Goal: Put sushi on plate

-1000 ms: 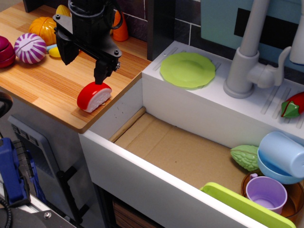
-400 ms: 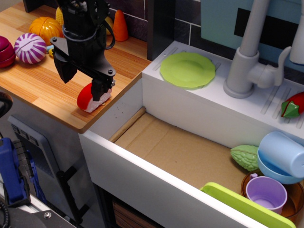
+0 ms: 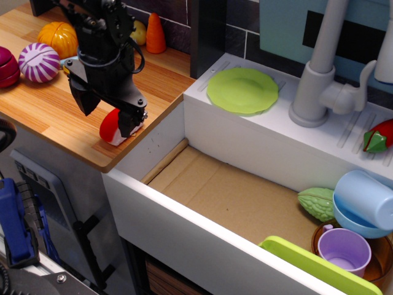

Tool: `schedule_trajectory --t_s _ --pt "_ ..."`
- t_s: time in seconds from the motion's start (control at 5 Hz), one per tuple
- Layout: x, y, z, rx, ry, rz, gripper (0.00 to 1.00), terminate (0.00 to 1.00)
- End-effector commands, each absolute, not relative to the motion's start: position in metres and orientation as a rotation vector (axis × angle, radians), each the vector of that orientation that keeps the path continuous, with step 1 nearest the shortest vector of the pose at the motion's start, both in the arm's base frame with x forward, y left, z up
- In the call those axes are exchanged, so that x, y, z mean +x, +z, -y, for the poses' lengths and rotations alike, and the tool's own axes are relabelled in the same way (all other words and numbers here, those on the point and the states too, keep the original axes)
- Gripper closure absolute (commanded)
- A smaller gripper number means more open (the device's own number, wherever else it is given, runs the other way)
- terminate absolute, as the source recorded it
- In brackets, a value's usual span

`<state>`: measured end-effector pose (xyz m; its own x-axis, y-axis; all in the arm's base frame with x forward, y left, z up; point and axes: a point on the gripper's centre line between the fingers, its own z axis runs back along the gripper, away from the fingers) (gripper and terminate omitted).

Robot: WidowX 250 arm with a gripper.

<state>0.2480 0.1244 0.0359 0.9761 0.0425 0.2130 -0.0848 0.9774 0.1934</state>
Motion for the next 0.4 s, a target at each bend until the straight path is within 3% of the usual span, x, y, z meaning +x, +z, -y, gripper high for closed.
schedule_trajectory --t_s 0.0,0.2 --pt "0.2558 0.0291 -0.135 0.209 0.044 0.256 0.0 0.0" --pt "0.2594 0.0235 -0.1355 0.208 0.043 0.271 0.0 0.0"
